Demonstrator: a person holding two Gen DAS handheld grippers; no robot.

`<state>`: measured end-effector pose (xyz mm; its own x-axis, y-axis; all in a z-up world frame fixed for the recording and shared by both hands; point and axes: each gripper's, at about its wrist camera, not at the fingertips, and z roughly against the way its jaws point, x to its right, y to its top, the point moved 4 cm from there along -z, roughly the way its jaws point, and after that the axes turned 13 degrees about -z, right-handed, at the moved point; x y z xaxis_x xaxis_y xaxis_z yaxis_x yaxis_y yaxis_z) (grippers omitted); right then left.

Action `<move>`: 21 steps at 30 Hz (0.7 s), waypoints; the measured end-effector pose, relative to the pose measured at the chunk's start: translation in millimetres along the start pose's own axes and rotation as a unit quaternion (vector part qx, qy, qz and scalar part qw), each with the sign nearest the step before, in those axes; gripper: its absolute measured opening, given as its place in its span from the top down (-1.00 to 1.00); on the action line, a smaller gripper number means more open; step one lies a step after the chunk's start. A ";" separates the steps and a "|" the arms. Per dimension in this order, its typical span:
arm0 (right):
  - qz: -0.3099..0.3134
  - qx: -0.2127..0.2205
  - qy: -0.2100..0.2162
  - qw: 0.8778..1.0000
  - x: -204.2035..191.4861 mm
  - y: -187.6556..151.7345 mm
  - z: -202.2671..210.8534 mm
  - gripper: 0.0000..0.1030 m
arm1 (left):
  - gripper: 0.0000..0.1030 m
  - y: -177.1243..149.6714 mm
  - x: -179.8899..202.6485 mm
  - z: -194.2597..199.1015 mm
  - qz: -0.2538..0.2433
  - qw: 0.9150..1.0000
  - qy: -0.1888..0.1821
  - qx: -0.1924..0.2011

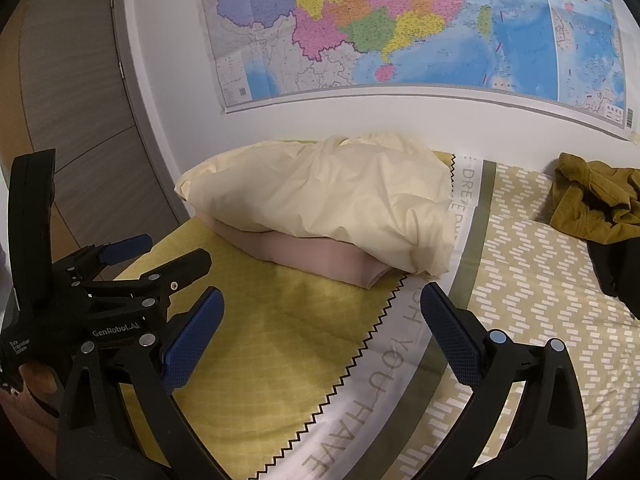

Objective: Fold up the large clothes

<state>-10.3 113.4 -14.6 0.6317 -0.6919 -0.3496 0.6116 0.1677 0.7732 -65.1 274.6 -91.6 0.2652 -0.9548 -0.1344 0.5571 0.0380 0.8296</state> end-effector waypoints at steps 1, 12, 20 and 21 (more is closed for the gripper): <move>0.000 0.001 0.000 1.000 -0.7 -0.4 0.3 -0.89 | -0.87 -0.2 0.0 0.1 0.000 1.000 0.000 0.000; -0.001 0.002 0.000 1.000 -3.1 -1.9 1.9 -0.89 | -0.87 -2.5 1.0 1.7 -0.002 1.000 0.001 0.000; 0.000 0.002 0.002 1.000 -4.1 -2.8 1.4 -0.89 | -0.87 -5.3 2.5 4.5 -0.001 1.000 0.005 0.001; 0.000 0.001 0.003 1.000 -4.3 -3.0 1.2 -0.89 | -0.87 -5.4 2.6 4.5 -0.001 1.000 0.005 0.002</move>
<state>-15.4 114.9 -14.7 0.6347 -0.6876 -0.3528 0.6104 0.1661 0.7745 -71.0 270.6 -94.0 0.2722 -0.9517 -0.1420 0.5548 0.0346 0.8312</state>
